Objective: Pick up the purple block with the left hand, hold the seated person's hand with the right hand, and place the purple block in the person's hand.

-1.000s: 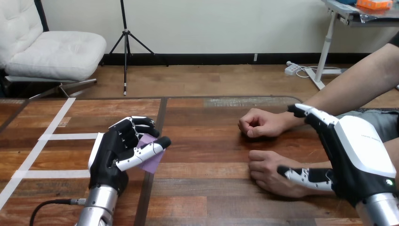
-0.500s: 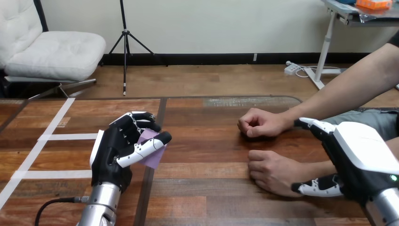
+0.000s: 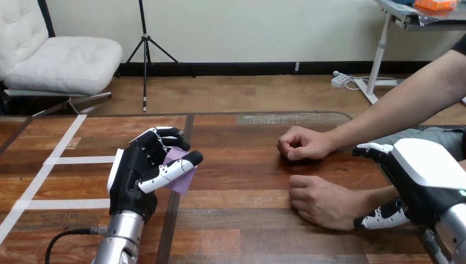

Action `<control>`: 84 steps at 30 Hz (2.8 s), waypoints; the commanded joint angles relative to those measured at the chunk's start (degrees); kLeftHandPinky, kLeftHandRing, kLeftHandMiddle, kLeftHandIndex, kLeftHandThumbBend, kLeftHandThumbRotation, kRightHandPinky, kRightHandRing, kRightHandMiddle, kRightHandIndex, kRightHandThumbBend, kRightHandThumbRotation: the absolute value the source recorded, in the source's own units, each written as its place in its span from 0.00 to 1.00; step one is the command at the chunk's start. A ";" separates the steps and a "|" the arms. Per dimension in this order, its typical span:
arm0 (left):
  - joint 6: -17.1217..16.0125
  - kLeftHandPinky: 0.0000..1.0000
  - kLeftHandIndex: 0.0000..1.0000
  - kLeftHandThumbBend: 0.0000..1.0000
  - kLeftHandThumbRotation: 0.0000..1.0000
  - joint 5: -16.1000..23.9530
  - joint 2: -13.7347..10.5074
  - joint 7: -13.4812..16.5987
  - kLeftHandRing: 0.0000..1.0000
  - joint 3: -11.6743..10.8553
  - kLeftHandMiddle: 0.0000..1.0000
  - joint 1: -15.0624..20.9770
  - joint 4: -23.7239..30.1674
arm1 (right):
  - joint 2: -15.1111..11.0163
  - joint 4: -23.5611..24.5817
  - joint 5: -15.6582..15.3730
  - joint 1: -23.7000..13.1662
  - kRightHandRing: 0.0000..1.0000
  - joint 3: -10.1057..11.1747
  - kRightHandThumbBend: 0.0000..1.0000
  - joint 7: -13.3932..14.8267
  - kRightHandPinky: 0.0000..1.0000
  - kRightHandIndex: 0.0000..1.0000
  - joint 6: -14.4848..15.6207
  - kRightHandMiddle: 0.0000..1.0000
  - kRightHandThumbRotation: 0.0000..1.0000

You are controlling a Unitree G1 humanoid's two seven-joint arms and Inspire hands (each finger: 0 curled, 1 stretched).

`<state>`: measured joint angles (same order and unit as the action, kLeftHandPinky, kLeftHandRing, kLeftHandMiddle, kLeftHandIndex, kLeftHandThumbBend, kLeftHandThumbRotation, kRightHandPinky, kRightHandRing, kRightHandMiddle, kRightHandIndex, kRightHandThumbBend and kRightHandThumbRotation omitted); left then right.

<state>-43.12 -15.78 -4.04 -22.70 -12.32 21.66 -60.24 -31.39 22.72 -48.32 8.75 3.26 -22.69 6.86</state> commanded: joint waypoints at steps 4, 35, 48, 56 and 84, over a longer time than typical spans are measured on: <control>0.18 0.35 0.48 0.96 0.08 -0.55 0.22 -0.56 0.38 -0.75 0.46 1.34 3.34 | -2.99 2.95 -2.11 -5.92 0.79 -1.41 0.92 -3.85 0.75 0.79 1.06 0.81 0.00; 0.16 0.35 0.48 0.96 0.08 -0.39 -0.21 -1.11 0.38 -1.51 0.46 1.18 3.08 | -7.74 -3.87 -11.67 -13.24 0.78 -7.26 0.90 -14.63 0.75 0.77 2.98 0.79 0.02; 0.10 0.35 0.48 0.95 0.08 -0.39 -0.34 -1.55 0.39 -1.90 0.46 1.07 3.02 | -9.60 -9.89 -14.87 -16.86 0.78 -11.08 0.87 -17.15 0.78 0.77 1.82 0.79 0.07; -0.04 0.36 0.48 0.95 0.08 0.16 -0.41 -1.20 0.39 -2.05 0.46 0.86 3.10 | -9.55 -11.82 -16.12 -18.00 0.80 -12.28 0.84 -18.36 0.79 0.79 2.22 0.80 0.09; 0.19 0.35 0.48 0.95 0.08 -0.08 -0.22 -1.59 0.39 -2.34 0.46 0.50 3.51 | -9.12 -18.78 -15.48 -19.34 0.76 -14.42 0.79 -15.31 0.76 0.76 0.83 0.78 0.07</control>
<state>-42.63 -15.38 -3.99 -23.57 -14.35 20.24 -59.22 -39.14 5.41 -63.65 -6.38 -10.45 -39.38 8.10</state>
